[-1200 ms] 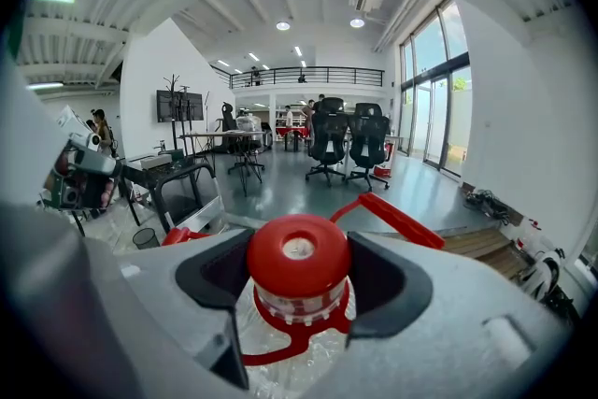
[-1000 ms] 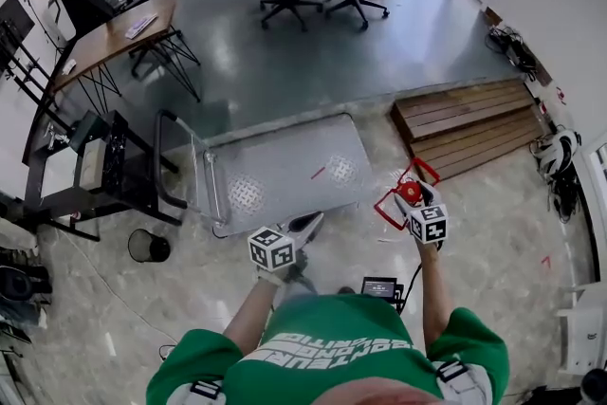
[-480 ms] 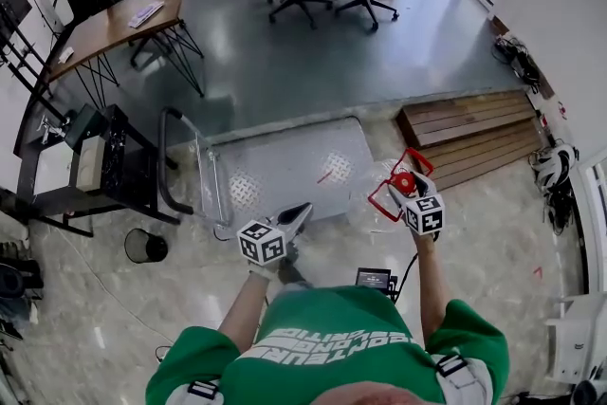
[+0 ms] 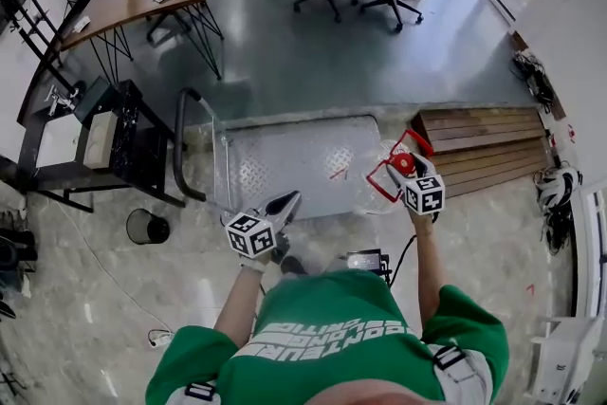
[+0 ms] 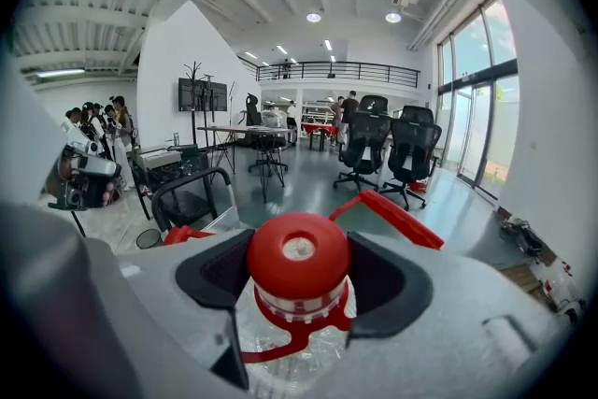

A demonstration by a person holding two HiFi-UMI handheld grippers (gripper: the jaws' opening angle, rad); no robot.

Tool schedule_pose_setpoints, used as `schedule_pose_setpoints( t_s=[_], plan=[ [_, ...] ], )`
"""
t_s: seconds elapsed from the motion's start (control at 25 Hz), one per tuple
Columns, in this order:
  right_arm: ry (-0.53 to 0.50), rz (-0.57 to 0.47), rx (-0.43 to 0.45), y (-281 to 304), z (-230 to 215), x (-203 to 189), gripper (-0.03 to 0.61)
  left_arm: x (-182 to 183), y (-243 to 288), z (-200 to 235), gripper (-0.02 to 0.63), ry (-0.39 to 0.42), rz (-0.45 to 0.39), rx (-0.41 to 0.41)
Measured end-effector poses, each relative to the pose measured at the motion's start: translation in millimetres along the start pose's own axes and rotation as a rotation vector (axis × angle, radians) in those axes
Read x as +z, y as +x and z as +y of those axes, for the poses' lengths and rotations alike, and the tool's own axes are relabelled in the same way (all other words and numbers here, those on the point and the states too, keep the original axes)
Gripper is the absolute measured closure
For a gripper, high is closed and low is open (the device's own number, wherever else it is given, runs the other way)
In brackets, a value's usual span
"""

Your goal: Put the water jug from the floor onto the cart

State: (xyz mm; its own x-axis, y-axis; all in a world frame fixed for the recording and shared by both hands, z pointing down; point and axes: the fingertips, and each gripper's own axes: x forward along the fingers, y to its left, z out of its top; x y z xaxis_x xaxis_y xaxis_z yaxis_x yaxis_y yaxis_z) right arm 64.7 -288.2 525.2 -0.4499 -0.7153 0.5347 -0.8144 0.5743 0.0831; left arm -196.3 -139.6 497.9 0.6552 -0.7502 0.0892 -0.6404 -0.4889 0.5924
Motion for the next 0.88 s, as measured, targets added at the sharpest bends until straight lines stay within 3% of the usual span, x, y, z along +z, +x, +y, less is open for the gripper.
schedule_pose_setpoints(
  t_s=[0.32, 0.6, 0.88],
  plan=[
    [-0.059, 0.035, 0.105, 60.3, 27.7, 22.2, 0.282, 20.0, -10.4, 23.1, 0.6, 0.003, -0.022, 0.076],
    [-0.096, 0.118, 0.194, 124.0, 48.1, 7.5, 0.282, 34.4, -8.8, 59.9, 0.6, -0.004, -0.035, 0.176],
    [-0.137, 0.161, 0.261, 179.6, 43.3, 10.5, 0.282, 58.2, 15.7, 78.9, 0.6, 0.008, -0.035, 0.227]
  ],
)
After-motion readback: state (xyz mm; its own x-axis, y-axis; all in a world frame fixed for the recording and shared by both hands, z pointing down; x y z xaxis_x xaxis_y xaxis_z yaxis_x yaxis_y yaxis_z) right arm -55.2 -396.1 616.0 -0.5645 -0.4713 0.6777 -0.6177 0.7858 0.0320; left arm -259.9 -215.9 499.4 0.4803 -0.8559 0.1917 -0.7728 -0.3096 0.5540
